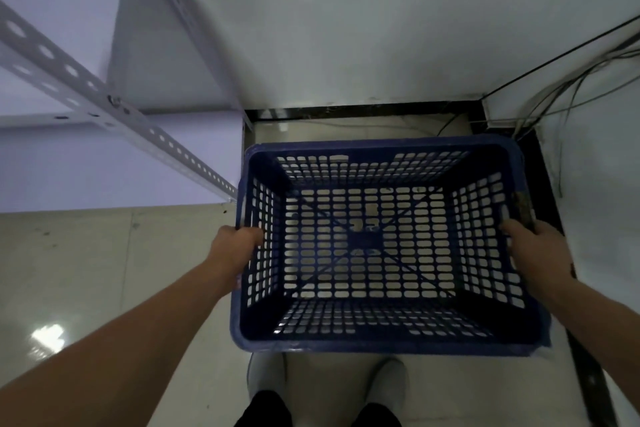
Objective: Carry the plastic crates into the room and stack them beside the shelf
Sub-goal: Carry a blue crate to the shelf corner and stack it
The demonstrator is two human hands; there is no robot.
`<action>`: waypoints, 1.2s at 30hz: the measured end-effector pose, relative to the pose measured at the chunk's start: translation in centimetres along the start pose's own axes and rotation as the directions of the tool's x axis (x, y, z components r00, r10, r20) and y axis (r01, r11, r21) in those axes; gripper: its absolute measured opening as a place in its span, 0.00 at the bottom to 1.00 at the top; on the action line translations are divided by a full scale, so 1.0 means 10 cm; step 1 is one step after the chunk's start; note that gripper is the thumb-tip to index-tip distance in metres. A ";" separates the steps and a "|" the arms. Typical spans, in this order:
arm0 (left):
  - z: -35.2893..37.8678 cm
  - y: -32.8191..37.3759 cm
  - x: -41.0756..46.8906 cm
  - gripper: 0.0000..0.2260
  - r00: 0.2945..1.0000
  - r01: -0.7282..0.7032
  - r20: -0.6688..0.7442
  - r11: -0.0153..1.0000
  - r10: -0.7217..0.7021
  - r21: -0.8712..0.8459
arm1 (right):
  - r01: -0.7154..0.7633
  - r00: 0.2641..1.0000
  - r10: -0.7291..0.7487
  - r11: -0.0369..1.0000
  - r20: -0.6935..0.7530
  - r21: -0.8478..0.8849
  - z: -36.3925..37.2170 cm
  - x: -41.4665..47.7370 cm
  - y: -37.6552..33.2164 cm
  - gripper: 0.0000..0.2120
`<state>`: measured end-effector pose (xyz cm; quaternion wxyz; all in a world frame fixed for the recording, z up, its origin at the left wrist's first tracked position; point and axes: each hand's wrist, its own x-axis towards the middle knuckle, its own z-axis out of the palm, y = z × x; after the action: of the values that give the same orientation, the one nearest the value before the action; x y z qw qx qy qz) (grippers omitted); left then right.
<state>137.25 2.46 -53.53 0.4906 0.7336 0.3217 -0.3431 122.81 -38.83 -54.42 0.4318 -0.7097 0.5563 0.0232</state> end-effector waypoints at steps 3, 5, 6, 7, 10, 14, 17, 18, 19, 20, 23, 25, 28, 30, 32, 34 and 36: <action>0.03 -0.14 0.19 0.25 1.000 0.018 -0.008 1.000 -0.018 0.012 | 0.000 1.000 0.000 1.000 -0.020 -0.028 0.24 0.11 0.09 0.18; 0.06 -0.22 0.31 0.23 0.999 0.032 -0.017 0.999 -0.032 0.017 | -0.007 1.000 0.006 0.999 -0.013 -0.031 0.39 0.18 0.15 0.22; 0.07 -0.26 0.37 0.23 0.999 0.038 -0.020 0.999 -0.038 0.017 | -0.015 1.000 0.014 0.999 -0.013 -0.035 0.45 0.22 0.19 0.24; 0.07 -0.29 0.42 0.21 0.999 0.046 -0.017 0.999 -0.045 0.017 | -0.021 1.000 0.020 0.999 -0.012 -0.037 0.51 0.26 0.24 0.25; 0.11 -0.39 0.55 0.19 0.998 0.063 -0.017 0.998 -0.063 0.011 | -0.027 1.000 0.027 0.999 -0.004 -0.047 0.67 0.36 0.37 0.25; 0.13 -0.53 0.70 0.24 0.996 0.092 -0.014 0.996 -0.092 0.006 | -0.045 0.999 0.045 0.998 0.000 -0.053 0.84 0.43 0.57 0.23; 0.11 -0.65 0.80 0.27 0.995 0.097 0.002 0.995 -0.097 -0.001 | -0.064 0.998 0.065 0.996 0.019 -0.062 0.96 0.45 0.67 0.23; 0.09 -0.68 0.83 0.29 0.995 0.097 0.004 0.995 -0.097 0.016 | -0.064 0.997 0.066 0.996 0.031 -0.070 0.99 0.45 0.71 0.22; 0.08 -0.71 0.87 0.30 0.996 0.085 0.004 0.996 -0.085 0.030 | -0.052 0.997 0.056 0.996 0.047 -0.077 1.02 0.44 0.74 0.22; 0.07 -0.75 0.90 0.30 0.997 0.073 0.003 0.996 -0.073 0.046 | -0.044 0.997 0.049 0.995 0.058 -0.088 1.03 0.45 0.78 0.23; 0.08 -0.76 0.89 0.31 0.999 0.039 0.009 0.994 -0.041 0.098 | -0.020 0.994 0.029 0.996 0.110 -0.084 1.08 0.42 0.86 0.33; 0.13 -0.71 0.81 0.31 0.999 0.044 0.019 0.992 -0.047 0.116 | 0.002 0.993 0.009 0.996 0.120 -0.089 1.08 0.50 0.93 0.41; 0.16 -0.71 0.77 0.31 0.997 0.066 0.033 0.988 -0.071 0.138 | -0.008 0.987 0.023 0.995 0.157 -0.098 1.07 0.62 1.00 0.38; 0.16 -0.75 0.82 0.42 0.996 0.067 0.039 0.982 -0.075 0.177 | 0.007 0.984 0.014 0.993 0.179 -0.117 1.06 0.63 0.98 0.35; 0.16 -0.79 0.85 0.48 0.997 0.059 0.038 0.974 -0.069 0.220 | 0.044 0.986 -0.020 0.989 0.167 -0.142 1.06 0.61 0.98 0.44; 0.20 -0.76 0.79 0.48 0.997 0.065 0.011 0.964 -0.070 0.258 | 0.058 0.987 -0.033 0.986 0.160 -0.156 1.06 0.59 1.00 0.46; 0.23 -0.74 0.75 0.47 0.998 0.066 -0.013 0.961 -0.065 0.268 | 0.056 0.986 -0.029 0.986 0.167 -0.156 1.06 0.56 0.97 0.42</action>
<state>134.99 3.63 -63.99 0.3744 0.7830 0.2974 -0.3979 121.81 -36.44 -69.59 0.4179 -0.7495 0.5000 0.1168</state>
